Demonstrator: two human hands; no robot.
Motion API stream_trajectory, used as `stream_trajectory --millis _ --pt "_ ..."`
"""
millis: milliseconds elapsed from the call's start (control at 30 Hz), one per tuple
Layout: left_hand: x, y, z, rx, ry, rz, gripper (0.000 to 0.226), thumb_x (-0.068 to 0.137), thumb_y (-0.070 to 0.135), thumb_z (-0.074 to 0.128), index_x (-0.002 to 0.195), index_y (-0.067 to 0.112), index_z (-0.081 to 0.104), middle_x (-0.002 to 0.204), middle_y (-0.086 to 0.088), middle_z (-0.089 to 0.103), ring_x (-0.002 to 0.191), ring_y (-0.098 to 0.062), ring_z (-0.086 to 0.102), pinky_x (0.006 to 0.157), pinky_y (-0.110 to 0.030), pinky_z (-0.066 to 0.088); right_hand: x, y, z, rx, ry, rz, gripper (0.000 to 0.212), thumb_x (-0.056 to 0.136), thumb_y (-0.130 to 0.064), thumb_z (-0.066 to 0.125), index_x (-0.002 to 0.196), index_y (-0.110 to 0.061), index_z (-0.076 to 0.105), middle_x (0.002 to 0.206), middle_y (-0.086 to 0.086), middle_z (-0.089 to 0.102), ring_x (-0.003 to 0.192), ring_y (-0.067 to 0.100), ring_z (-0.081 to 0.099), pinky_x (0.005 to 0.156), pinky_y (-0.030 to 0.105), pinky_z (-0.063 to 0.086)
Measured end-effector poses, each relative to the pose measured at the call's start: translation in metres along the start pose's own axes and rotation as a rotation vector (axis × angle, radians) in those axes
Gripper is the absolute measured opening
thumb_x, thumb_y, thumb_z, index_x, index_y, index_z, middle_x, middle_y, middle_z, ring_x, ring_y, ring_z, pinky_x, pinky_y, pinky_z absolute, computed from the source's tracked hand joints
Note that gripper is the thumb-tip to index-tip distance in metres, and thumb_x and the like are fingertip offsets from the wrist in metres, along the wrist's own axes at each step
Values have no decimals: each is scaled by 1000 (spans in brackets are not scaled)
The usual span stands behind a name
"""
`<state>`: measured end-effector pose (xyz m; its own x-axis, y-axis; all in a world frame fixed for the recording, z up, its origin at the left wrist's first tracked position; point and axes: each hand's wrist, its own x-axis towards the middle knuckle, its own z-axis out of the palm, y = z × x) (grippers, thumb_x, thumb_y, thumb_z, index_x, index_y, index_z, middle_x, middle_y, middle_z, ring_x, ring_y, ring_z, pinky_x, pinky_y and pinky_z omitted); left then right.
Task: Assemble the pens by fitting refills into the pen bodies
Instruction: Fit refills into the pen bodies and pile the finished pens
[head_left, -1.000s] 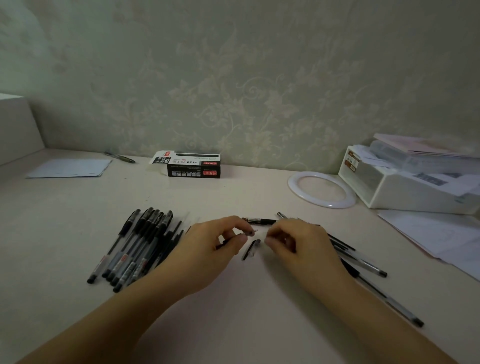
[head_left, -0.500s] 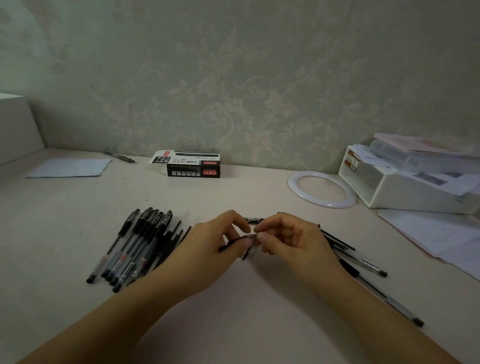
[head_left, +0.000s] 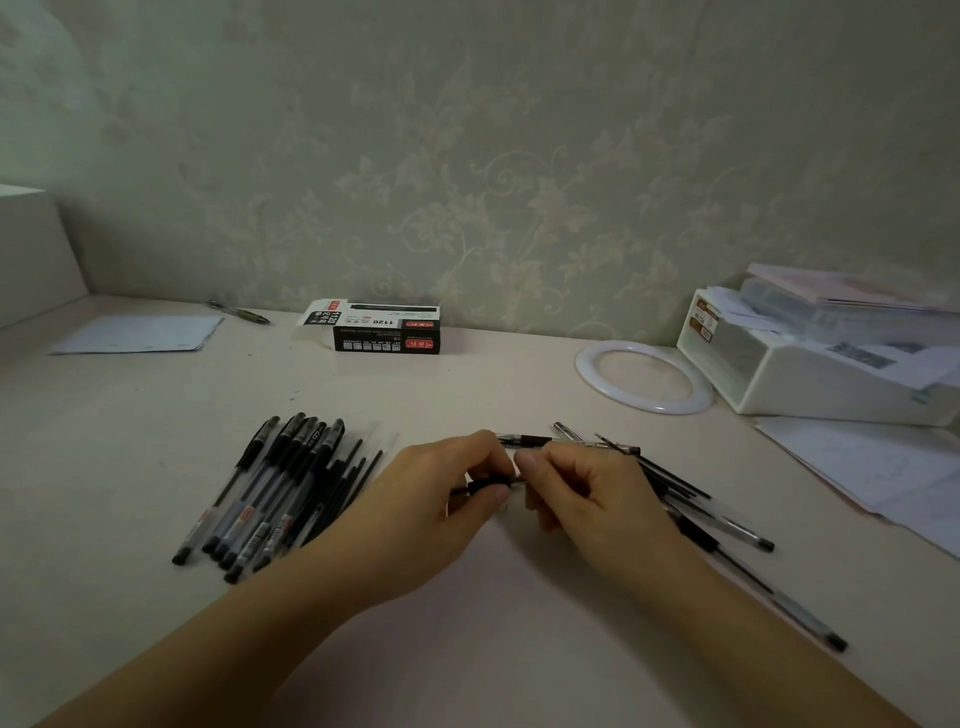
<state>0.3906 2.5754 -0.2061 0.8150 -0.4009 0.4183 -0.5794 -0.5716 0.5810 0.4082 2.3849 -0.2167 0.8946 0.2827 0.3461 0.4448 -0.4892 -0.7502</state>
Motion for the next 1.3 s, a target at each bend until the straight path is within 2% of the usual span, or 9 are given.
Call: stream_trajectory --millis 67,233,433,600,800,900,1000,1167,1300 --pt "0 -1 0 4 2 -6 7 93 20 59 92 26 60 74 22 57 68 -5 53 58 -9 36 0 0 1 -43 15 -9 42 94 -53 49 67 -24 63 61 -8 65 54 3 58 56 19 45" --pt "0 -2 -1 -9 19 -30 9 93 20 59 90 29 60 80 21 60 66 -10 53 58 -11 39 1 1 -2 -44 -63 -10 11 91 -43 62 87 -33 66 83 -15 68 73 6 61 66 24 51" --pt "0 -1 0 -5 -3 -19 8 93 21 60 90 29 59 77 21 58 72 -6 53 61 -10 38 -1 -2 -2 -54 -42 -66 39 96 -49 47 70 -25 63 64 -8 64 59 4 58 58 16 43" --pt "0 -1 -1 -15 7 -37 9 92 23 60 89 31 59 79 27 58 68 -6 54 59 -9 39 2 -1 -3 -43 -60 -71 10 93 -37 62 87 -29 65 78 -14 66 63 2 55 58 15 42" --pt "0 0 2 -16 -10 -21 7 92 24 61 89 30 60 80 24 59 73 -5 54 62 -10 40 0 -1 -3 -58 -52 -79 38 95 -48 48 71 -22 62 63 -6 63 58 5 58 59 20 45" --pt "0 -1 1 -27 0 -36 8 92 24 60 88 31 59 81 23 60 72 -7 55 60 -11 40 1 -2 -3 -56 -67 -57 28 93 -50 52 85 -27 65 76 -13 66 63 1 56 59 14 42" --pt "0 -3 1 -33 0 -51 7 91 25 61 89 31 60 81 21 61 71 -7 55 60 -13 42 0 -3 -4 -47 -103 -81 12 95 -32 60 87 -24 64 75 -11 65 62 0 53 57 15 39" --pt "1 -1 -1 -47 13 -38 7 90 23 63 87 29 63 77 18 63 73 -5 58 64 -9 42 0 -5 -5 -8 -102 -107 19 98 -23 57 81 -18 64 66 -3 57 60 2 48 58 17 38" --pt "2 1 -2 -43 46 -28 8 90 21 65 86 29 65 77 18 65 74 -6 61 66 -6 41 1 -4 -4 13 -73 -85 21 96 -32 57 82 -20 65 68 -5 60 63 5 53 61 24 45"
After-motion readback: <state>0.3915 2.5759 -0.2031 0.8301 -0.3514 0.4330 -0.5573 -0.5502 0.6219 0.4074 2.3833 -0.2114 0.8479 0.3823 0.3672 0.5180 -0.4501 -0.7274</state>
